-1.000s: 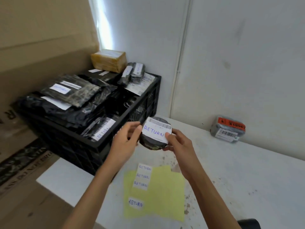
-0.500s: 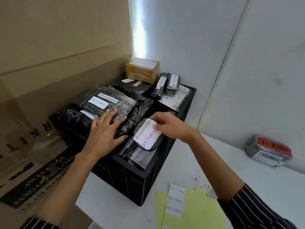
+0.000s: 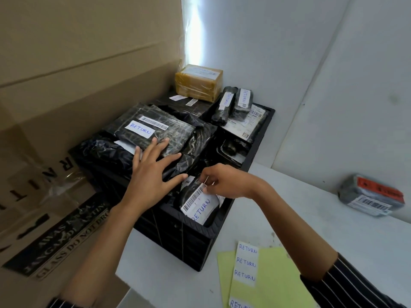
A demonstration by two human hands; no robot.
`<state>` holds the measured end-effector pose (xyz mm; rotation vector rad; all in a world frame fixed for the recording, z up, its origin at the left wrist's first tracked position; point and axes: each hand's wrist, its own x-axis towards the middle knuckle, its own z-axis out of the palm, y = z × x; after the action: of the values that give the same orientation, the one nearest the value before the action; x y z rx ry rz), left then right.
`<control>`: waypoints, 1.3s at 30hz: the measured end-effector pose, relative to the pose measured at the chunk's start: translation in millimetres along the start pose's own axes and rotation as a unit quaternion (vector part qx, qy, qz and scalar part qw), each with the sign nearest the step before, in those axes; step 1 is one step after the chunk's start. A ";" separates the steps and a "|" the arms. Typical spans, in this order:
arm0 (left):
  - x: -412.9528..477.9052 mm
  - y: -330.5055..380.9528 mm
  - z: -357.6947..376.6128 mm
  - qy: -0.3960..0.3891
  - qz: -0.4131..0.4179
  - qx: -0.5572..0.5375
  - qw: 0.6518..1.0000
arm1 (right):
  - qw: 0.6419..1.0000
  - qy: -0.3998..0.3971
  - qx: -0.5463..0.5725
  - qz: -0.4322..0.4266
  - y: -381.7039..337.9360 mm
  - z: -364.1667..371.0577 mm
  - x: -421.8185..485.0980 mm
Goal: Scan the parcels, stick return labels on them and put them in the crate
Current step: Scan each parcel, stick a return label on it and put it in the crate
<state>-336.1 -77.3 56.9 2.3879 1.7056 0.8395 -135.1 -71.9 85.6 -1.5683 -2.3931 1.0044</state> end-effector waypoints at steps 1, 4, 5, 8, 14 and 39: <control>0.1 1.8 0.2 0.009 -0.003 -0.006 1.000 | 1.000 0.007 0.012 -0.003 1.2 0.5 -0.2; 3.5 13.0 1.4 0.026 -0.011 -0.035 0.999 | 0.996 0.050 0.067 -0.027 5.7 -0.9 -5.4; 5.4 19.1 2.0 0.027 -0.011 -0.051 0.998 | 0.993 0.076 0.087 -0.036 8.1 -2.5 -9.2; 11.4 45.0 5.9 0.024 0.009 -0.137 0.990 | 0.970 0.174 0.161 -0.059 16.0 -10.2 -30.2; 22.8 120.8 34.8 -0.034 0.061 -0.273 0.959 | 0.904 0.367 0.221 -0.010 69.7 -13.6 -98.6; 126.6 373.1 411.3 -0.394 -0.164 -0.329 0.842 | 0.715 0.487 0.265 0.425 489.6 -50.6 -205.0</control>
<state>206.1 -5.3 -102.0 1.5575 1.1555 0.2344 361.7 -101.2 -105.6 -2.1341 -0.5772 0.5435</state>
